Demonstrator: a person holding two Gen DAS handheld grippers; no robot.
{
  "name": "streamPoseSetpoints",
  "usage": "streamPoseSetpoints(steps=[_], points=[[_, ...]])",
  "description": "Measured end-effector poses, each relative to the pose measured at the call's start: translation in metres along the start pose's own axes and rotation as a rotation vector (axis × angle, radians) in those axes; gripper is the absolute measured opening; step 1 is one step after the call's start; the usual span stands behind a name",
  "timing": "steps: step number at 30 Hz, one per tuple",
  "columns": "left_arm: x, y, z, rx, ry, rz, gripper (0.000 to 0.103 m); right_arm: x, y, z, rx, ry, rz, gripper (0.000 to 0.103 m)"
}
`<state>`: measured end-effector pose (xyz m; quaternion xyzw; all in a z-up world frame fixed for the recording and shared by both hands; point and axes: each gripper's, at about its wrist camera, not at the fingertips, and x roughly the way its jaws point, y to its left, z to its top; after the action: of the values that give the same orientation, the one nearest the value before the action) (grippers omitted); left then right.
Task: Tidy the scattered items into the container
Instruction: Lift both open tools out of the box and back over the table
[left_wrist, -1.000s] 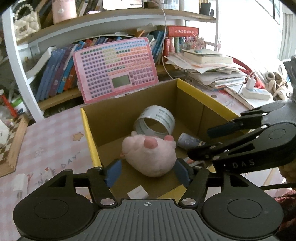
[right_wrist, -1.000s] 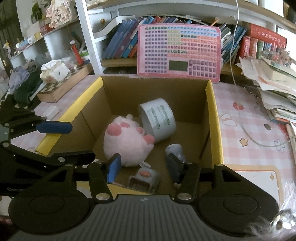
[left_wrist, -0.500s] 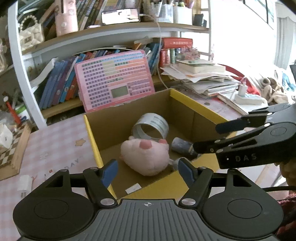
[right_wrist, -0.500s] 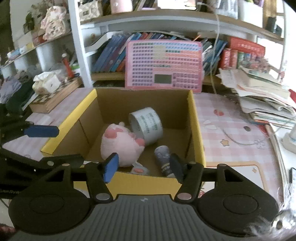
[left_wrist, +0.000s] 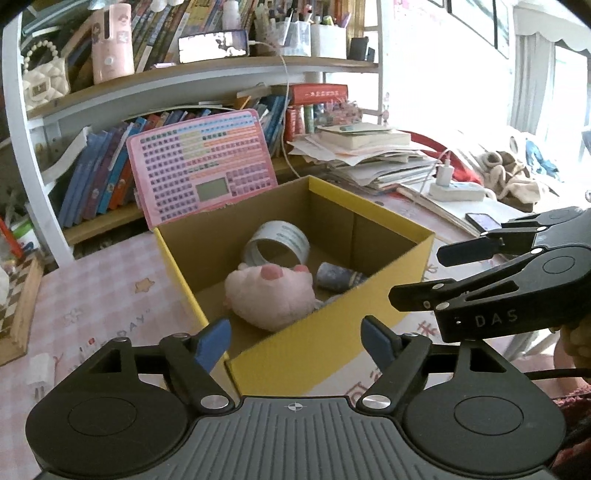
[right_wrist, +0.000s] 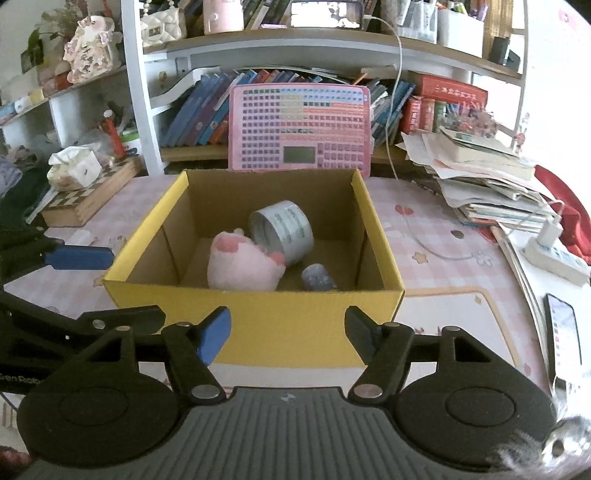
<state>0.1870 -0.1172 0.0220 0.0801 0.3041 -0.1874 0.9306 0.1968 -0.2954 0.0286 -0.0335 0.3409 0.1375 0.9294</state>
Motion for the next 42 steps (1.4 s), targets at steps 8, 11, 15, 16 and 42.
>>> streamPoseSetpoints(steps=[8,11,15,16,42], points=[[-0.027,0.008,-0.028,0.012,0.038,-0.059,0.085,-0.021,0.034,-0.019,0.015,0.019,-0.048,0.071],[-0.034,0.009,-0.039,0.029,0.066,-0.079,0.086,-0.026,0.05,-0.027,0.007,0.032,-0.058,0.072],[-0.043,0.011,-0.052,0.054,0.088,-0.092,0.086,-0.033,0.069,-0.038,-0.004,0.048,-0.076,0.076],[-0.046,0.013,-0.054,0.055,0.091,-0.095,0.086,-0.035,0.073,-0.04,-0.003,0.052,-0.078,0.077],[-0.115,0.078,-0.129,-0.022,0.174,-0.006,0.088,-0.035,0.188,-0.072,-0.043,0.129,0.028,0.082]])
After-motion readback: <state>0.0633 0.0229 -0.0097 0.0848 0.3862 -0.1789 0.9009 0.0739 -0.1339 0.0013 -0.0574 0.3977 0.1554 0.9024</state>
